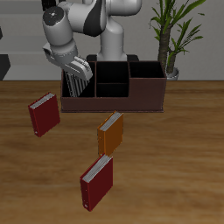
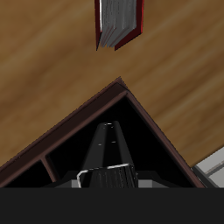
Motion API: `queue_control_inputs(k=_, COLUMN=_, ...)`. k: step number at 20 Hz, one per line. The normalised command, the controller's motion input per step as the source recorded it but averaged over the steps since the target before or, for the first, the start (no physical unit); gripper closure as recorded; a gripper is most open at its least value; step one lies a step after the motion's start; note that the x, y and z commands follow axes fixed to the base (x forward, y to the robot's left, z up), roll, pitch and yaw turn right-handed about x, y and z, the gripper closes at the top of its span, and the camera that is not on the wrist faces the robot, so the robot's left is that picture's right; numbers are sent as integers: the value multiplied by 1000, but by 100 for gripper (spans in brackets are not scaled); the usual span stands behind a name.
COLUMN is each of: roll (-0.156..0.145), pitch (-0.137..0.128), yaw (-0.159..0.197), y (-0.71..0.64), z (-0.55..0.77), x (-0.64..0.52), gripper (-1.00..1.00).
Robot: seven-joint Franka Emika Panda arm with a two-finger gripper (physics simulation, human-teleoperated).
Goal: Place the striped book into the back desk caddy's left compartment and place the right red book into the back desk caddy's back compartment and place the orange book into the back desk caddy's front compartment
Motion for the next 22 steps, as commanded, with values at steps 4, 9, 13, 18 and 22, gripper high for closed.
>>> queue_control_inputs(k=4, roll=31, pitch=177, yaw=-260, y=10, z=-270, x=215, gripper=-100)
queue_control_inputs(k=9, roll=-2, pitch=-41, yaw=-17, y=58, z=96, x=14, gripper=-100)
queue_control_inputs(k=13, roll=-7, pitch=-89, yaw=73, y=137, z=282, x=-64, gripper=-100)
queue_control_inputs(k=18, roll=-11, pitch=-98, yaw=131, y=221, z=286, x=-35, gripper=-100)
queue_control_inputs(k=22, roll=-15, pitch=-80, yaw=153, y=326, z=328, x=74, gripper=-100)
